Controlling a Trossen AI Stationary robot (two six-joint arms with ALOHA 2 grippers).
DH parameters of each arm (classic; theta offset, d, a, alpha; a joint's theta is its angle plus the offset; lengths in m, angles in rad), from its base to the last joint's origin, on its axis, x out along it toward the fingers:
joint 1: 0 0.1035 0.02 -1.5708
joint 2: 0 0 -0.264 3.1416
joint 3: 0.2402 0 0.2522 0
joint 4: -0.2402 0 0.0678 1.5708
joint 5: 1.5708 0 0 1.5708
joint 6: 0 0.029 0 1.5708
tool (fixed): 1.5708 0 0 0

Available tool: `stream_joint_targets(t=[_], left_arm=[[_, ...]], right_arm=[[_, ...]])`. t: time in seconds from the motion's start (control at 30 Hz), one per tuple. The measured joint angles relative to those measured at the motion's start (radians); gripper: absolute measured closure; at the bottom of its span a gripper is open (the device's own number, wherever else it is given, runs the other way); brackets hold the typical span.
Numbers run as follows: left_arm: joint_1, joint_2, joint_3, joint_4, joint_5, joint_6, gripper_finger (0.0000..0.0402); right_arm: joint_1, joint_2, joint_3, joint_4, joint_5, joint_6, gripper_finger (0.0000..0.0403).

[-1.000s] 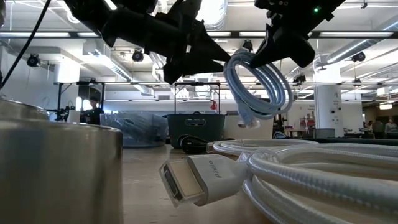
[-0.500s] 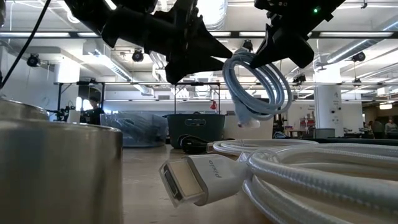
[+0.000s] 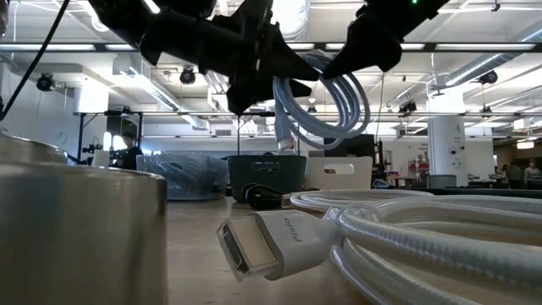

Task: Sort HDMI cables
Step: Put the blue HDMI cable into the black bin

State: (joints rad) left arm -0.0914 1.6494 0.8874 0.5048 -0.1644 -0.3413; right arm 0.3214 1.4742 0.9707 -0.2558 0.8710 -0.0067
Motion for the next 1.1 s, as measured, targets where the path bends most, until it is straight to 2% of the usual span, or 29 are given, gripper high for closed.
stream_joint_targets(t=[0.2, 0.47, 0.57, 0.83, 1.1], left_arm=[[0.0, 0.001, -0.002, -0.001, -0.009, 0.029, 0.0254], [0.003, 0.001, -0.003, -0.01, -0.029, 0.029, 0.0328], [0.003, 0.001, -0.004, -0.02, -0.066, 0.032, 0.0348], [0.005, 0.001, -0.005, -0.061, -0.132, 0.021, 0.034], [0.012, -0.051, -0.007, -0.086, -0.167, 0.034, 0.035]], right_arm=[[0.0, 0.001, -0.014, 0.002, -0.003, 0.0, 0.0381], [-0.003, 0.001, -0.021, -0.003, -0.004, 0.002, 0.0378], [-0.004, 0.001, -0.021, -0.002, -0.005, 0.003, 0.0367], [-0.003, 0.001, -0.021, -0.034, -0.009, 0.008, 0.0319], [0.042, -0.029, 0.012, -0.055, -0.008, 0.004, 0.0285]])
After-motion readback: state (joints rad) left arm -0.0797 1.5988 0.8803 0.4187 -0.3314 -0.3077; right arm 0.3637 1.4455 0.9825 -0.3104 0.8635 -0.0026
